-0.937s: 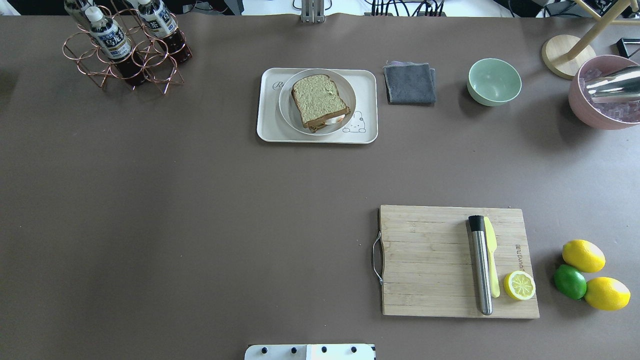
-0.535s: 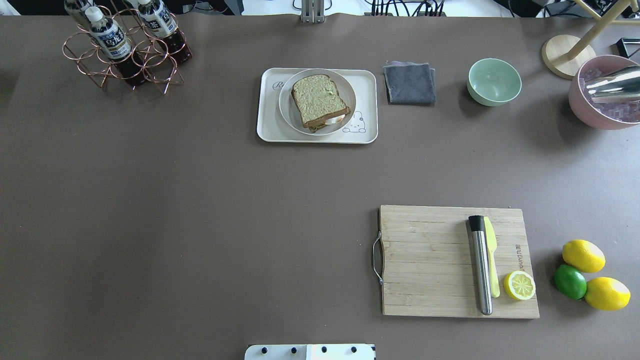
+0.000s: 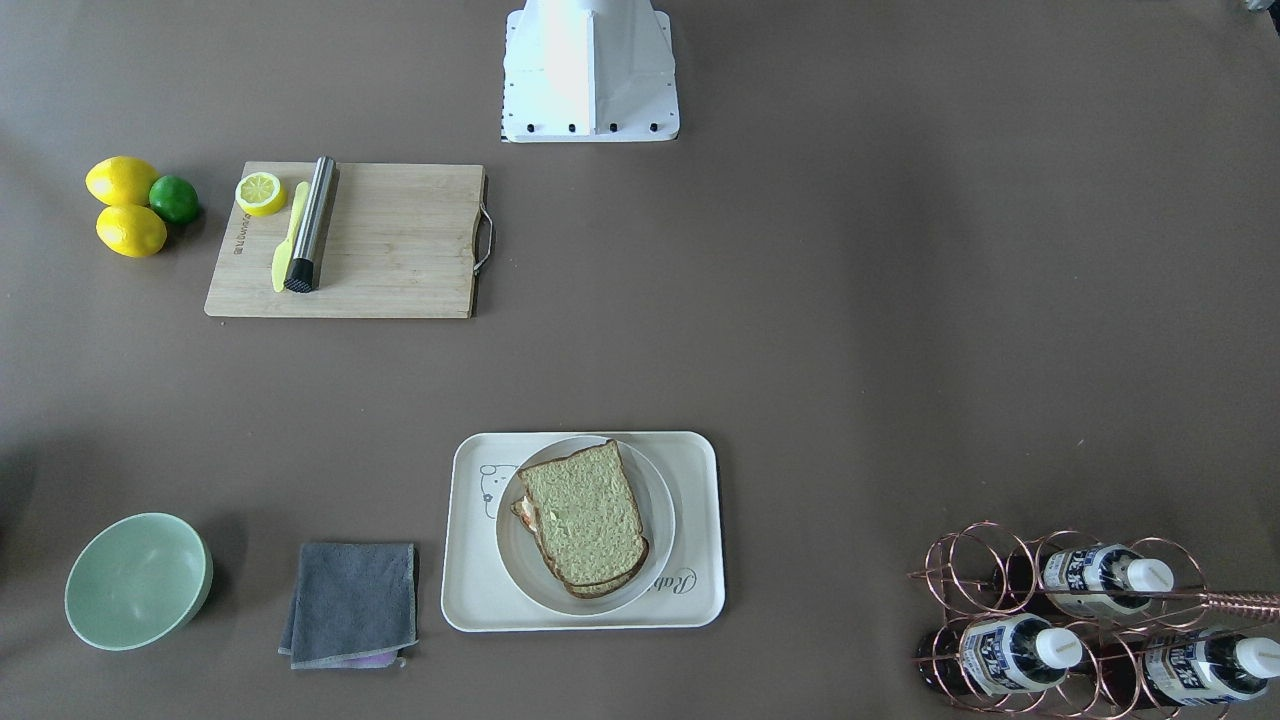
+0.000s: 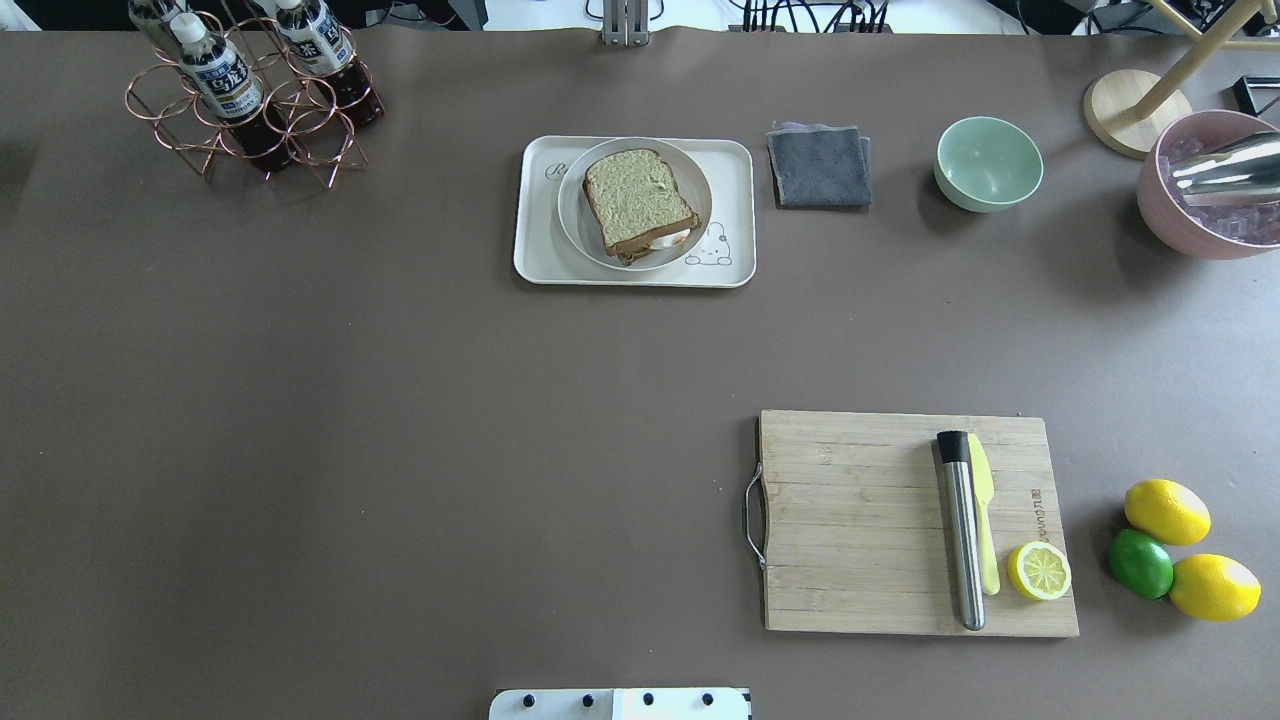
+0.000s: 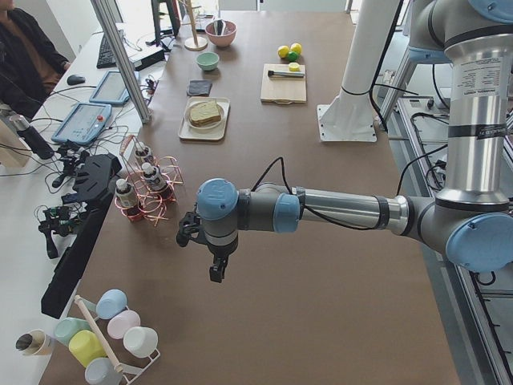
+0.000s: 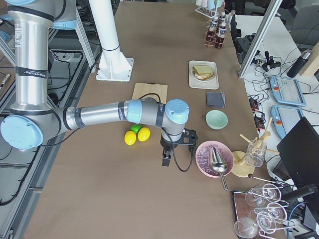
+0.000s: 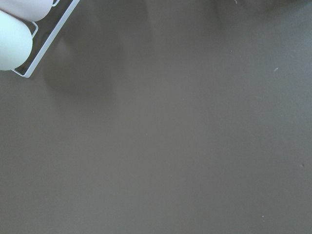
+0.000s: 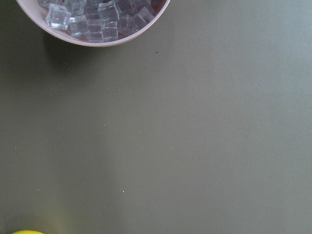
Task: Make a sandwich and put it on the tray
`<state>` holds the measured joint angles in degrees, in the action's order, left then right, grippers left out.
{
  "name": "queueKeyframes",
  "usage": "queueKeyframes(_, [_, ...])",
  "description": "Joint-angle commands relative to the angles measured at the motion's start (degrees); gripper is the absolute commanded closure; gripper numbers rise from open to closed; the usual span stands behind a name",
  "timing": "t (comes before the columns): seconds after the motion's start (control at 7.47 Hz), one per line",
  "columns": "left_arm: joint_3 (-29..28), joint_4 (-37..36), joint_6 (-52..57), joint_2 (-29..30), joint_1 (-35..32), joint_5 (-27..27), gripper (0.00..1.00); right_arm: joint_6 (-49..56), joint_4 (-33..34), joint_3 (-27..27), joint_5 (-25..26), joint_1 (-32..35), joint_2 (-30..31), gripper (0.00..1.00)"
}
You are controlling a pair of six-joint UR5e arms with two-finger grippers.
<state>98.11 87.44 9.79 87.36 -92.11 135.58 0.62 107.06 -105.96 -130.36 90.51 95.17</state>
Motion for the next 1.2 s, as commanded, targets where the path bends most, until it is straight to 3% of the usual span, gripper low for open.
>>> queueKeyframes(0.0, [0.06,0.1,-0.03,-0.08,0.0,0.03,0.02,0.0,-0.01,0.05,0.02,0.01,0.37,0.0])
queueKeyframes(1.07, [-0.03,0.19,0.05,0.01,0.09,0.03,0.02,0.0,-0.1,0.05,0.02,0.01,0.9,0.0])
